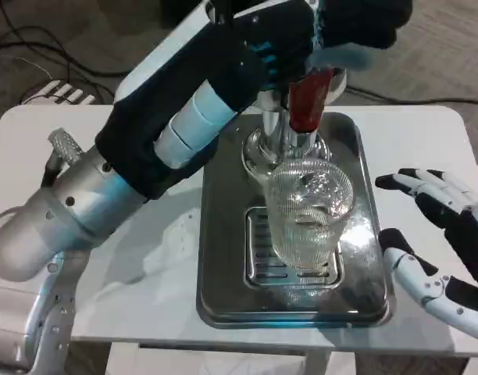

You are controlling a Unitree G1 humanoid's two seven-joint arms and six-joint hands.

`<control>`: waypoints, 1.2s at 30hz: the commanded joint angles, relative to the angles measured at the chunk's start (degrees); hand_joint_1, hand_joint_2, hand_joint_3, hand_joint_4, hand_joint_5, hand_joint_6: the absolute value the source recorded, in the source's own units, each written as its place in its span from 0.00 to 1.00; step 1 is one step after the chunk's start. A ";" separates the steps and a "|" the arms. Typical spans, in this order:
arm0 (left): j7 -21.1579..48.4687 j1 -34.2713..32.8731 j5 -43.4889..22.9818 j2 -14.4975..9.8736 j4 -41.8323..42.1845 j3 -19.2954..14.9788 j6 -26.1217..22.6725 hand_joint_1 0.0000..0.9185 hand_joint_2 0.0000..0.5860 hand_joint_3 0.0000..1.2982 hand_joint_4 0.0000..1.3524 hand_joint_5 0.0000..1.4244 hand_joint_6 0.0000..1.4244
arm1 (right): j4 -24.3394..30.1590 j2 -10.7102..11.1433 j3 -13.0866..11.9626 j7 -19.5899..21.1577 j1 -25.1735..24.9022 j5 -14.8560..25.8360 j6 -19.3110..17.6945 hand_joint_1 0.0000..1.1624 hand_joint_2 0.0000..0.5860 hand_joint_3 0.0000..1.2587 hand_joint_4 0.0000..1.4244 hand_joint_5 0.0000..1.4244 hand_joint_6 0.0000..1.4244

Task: Grasp the cup under the faucet to collect the drink, then remove the cup.

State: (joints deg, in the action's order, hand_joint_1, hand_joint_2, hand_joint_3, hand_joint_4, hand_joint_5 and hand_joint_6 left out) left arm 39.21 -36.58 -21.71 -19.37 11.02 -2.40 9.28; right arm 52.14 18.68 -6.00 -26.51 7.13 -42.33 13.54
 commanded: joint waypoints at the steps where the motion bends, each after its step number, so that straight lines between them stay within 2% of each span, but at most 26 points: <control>1: -0.04 0.39 0.66 0.16 0.07 -0.04 2.24 0.00 0.19 0.23 0.14 0.15 0.19 | 0.29 -0.25 -0.43 0.81 1.09 0.16 0.07 0.14 0.84 0.14 0.06 0.03 0.16; 16: -0.41 0.17 0.43 -0.77 0.92 -1.45 2.13 0.00 0.19 0.22 0.14 0.15 0.19 | 1.00 -0.07 -0.57 0.46 1.47 0.03 -0.05 0.12 0.85 0.14 0.06 0.03 0.16; 36: -2.44 -0.15 1.29 -3.17 0.76 -3.68 1.20 0.00 0.19 0.22 0.14 0.16 0.19 | 4.07 -0.08 -3.28 0.41 4.85 1.60 -0.41 0.13 0.84 0.14 0.05 0.03 0.16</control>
State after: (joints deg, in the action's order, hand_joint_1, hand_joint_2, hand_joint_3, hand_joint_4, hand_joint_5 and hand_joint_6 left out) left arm 37.21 -36.62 -21.46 -21.62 12.36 -5.79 10.26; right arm 54.81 18.61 -8.65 -26.45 10.88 -41.16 13.54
